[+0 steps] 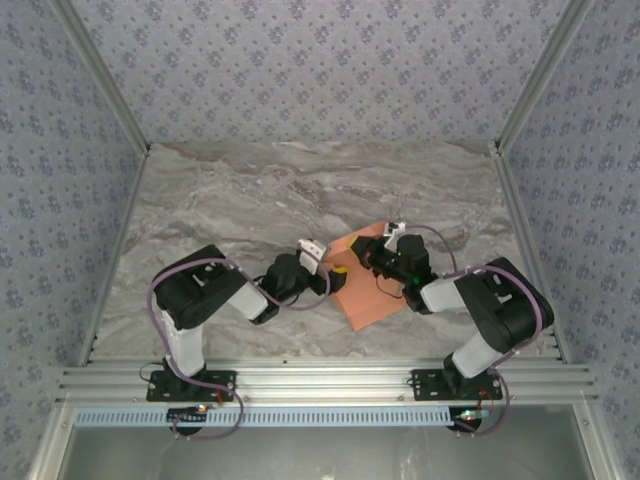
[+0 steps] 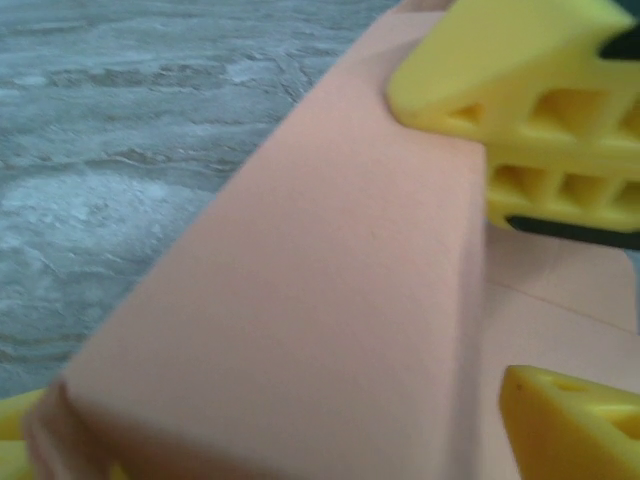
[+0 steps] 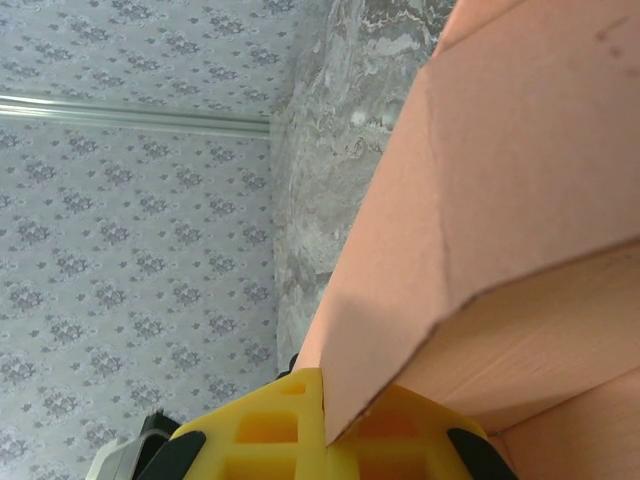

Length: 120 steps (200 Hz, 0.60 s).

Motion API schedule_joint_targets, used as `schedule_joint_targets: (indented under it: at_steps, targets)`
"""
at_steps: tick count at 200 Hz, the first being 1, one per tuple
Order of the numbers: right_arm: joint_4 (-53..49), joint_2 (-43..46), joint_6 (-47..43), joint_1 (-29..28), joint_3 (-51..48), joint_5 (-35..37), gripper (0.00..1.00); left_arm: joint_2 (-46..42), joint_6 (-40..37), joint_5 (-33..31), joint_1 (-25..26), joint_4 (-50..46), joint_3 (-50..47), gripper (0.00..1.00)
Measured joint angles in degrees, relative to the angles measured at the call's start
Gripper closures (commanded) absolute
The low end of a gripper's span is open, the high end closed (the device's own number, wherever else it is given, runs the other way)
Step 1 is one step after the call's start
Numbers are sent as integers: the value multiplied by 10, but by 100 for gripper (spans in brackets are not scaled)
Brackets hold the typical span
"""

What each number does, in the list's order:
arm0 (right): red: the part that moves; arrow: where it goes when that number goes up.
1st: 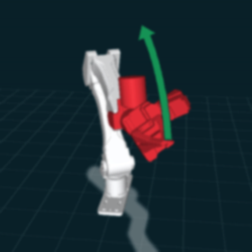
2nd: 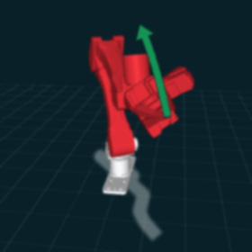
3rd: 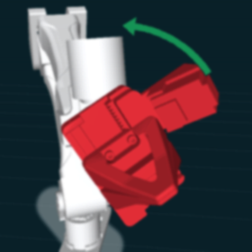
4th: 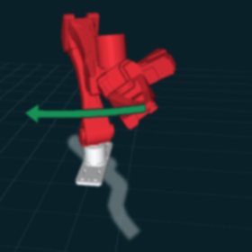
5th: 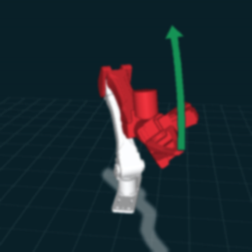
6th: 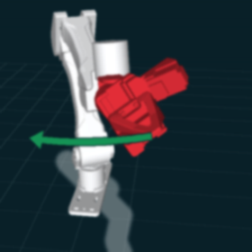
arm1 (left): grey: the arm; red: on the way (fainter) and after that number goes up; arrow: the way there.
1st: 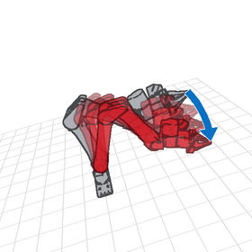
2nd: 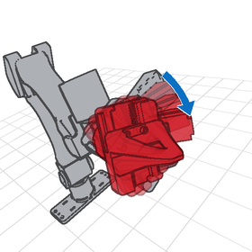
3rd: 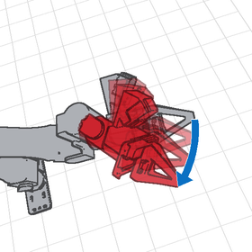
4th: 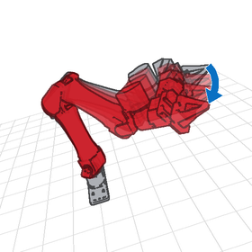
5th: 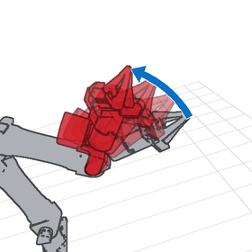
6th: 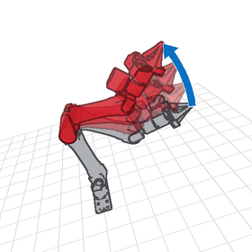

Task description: Fold the paper box

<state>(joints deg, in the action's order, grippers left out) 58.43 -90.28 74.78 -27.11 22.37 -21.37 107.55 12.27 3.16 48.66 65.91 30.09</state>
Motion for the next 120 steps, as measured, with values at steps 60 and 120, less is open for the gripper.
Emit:
schedule_joint_targets:
  at_steps: [60,120]
  targets:
    - [-47,33,-1,0,0,16,100,-90,-1,17,0,-23,-53,8]
    - [-46,33,0,0,0,17,100,-92,-10,17,0,-31,-79,33]
